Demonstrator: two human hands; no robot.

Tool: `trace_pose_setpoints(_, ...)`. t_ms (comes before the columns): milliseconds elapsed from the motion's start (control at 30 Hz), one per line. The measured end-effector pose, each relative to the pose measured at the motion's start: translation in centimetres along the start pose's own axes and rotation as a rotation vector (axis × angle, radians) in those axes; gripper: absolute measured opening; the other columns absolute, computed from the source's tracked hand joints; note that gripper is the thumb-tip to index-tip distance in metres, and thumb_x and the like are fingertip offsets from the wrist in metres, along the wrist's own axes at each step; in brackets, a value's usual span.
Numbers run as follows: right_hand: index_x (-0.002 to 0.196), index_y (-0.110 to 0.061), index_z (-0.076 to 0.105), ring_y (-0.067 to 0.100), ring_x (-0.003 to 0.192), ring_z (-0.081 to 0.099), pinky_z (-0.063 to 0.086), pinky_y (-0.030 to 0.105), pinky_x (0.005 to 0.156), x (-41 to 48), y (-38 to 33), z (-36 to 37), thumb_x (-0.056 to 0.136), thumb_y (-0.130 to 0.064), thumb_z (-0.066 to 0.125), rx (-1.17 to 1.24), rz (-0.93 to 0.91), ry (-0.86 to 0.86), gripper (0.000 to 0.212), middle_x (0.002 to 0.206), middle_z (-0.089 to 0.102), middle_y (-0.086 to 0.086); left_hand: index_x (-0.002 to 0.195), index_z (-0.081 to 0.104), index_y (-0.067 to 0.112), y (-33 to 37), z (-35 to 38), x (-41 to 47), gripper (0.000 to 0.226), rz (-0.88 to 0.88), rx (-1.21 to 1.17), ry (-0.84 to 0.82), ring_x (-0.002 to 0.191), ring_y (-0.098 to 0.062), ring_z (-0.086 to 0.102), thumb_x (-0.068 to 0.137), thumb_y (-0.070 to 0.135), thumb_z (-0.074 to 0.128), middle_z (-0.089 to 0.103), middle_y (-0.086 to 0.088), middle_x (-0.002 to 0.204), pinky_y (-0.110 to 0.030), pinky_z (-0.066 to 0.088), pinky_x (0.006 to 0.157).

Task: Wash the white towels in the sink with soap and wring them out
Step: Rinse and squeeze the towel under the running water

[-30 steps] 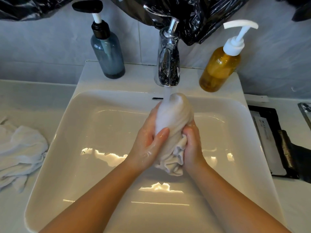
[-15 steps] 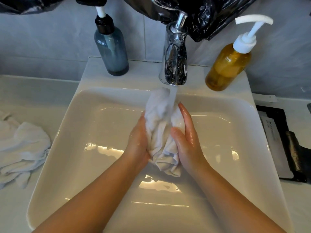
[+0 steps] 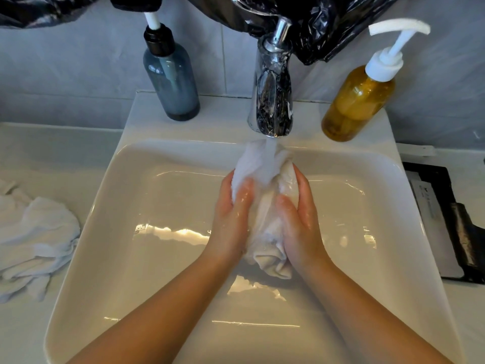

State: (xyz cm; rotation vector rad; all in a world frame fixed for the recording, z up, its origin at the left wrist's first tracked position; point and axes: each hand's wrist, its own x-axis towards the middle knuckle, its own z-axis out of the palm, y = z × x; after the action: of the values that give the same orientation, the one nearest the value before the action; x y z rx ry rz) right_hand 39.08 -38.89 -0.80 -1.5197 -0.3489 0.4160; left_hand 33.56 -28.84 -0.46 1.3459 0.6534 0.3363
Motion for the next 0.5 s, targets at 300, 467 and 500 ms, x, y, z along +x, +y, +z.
trace_pose_setpoints(300, 0.137, -0.034, 0.042, -0.008, 0.118, 0.054, 0.047, 0.013, 0.092, 0.14, 0.05, -0.34, 0.083, -0.029, 0.052, -0.018, 0.028, 0.003, 0.054, 0.132, 0.055, -0.018, 0.127, 0.063, 0.015, 0.65, -0.34, 0.19, 0.054, -0.330, -0.287, -0.042, 0.110, -0.028, 0.067, 0.100, 0.055, 0.038, 0.071, -0.012, 0.117, -0.050, 0.047, 0.103)
trace_pose_setpoints(467, 0.118, -0.034, 0.052, -0.006, 0.095, 0.064, 0.050, 0.012, 0.072, 0.15, -0.30, -0.17, 0.078, -0.025, 0.048, 0.070, 0.149, -0.013, 0.042, 0.113, 0.063, -0.013, 0.132, 0.055, 0.023, 0.50, -0.24, 0.54, 0.066, -0.262, -0.195, 0.003, 0.111, -0.028, 0.067, 0.077, 0.060, 0.056, 0.067, -0.010, 0.123, -0.054, 0.051, 0.097)
trace_pose_setpoints(500, 0.116, -0.034, 0.052, -0.006, 0.094, 0.064, 0.050, 0.012, 0.073, 0.10, -0.32, -0.15, 0.076, -0.024, 0.049, 0.077, 0.154, -0.030, 0.041, 0.109, 0.065, -0.016, 0.131, 0.057, 0.024, 0.29, -0.48, 0.80, 0.065, -0.237, -0.179, 0.024, 0.109, -0.026, 0.068, 0.076, 0.061, 0.055, 0.069, -0.008, 0.121, -0.053, 0.053, 0.095)
